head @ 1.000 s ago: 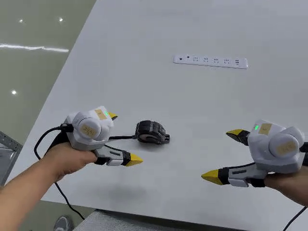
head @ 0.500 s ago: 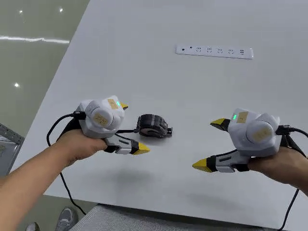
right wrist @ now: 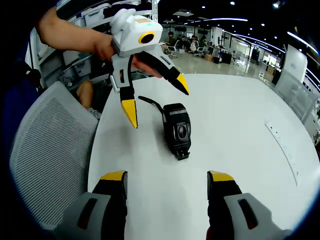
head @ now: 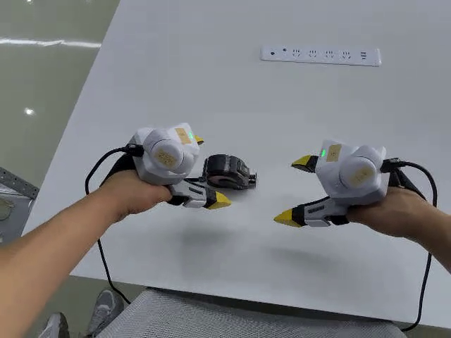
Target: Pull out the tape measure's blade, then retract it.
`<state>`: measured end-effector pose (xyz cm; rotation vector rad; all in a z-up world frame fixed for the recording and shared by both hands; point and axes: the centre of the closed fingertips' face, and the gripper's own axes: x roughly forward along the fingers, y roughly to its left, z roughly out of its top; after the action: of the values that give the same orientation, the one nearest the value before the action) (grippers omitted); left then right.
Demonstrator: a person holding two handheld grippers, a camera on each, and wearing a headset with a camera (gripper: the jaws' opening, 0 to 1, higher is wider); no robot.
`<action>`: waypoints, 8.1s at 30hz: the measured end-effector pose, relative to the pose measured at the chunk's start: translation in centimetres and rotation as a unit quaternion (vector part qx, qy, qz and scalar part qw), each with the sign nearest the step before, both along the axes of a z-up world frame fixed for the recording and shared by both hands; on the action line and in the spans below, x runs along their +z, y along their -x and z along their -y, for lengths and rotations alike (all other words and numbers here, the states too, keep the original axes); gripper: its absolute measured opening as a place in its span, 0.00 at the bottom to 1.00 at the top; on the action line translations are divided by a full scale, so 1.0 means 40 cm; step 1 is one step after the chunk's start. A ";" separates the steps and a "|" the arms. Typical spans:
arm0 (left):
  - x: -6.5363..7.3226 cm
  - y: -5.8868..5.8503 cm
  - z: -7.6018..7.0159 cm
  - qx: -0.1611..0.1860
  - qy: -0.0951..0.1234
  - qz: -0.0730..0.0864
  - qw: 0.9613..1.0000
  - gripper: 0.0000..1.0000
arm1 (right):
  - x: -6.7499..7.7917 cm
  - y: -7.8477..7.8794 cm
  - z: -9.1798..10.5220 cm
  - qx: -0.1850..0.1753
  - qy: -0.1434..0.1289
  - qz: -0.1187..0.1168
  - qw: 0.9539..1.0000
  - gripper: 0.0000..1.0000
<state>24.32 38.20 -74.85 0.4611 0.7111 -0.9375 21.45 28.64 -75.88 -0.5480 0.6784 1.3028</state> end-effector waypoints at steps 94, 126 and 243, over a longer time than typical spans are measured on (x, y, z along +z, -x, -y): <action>-0.067 -0.032 0.040 -0.168 -0.112 0.007 0.979 0.30 | -0.155 -0.092 -0.134 0.121 0.001 0.019 0.992 0.11; -0.070 -0.033 0.038 -0.170 -0.119 -0.004 0.978 0.29 | -0.150 -0.089 -0.047 0.094 -0.006 -0.004 0.996 0.10; -0.081 -0.037 0.041 -0.181 -0.131 -0.004 0.975 0.29 | -0.156 -0.113 0.396 0.031 0.039 -0.041 0.998 0.09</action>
<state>25.78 36.58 -78.08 0.8410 0.7776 -1.1917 25.96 12.80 -82.12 -0.5849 0.7882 1.3680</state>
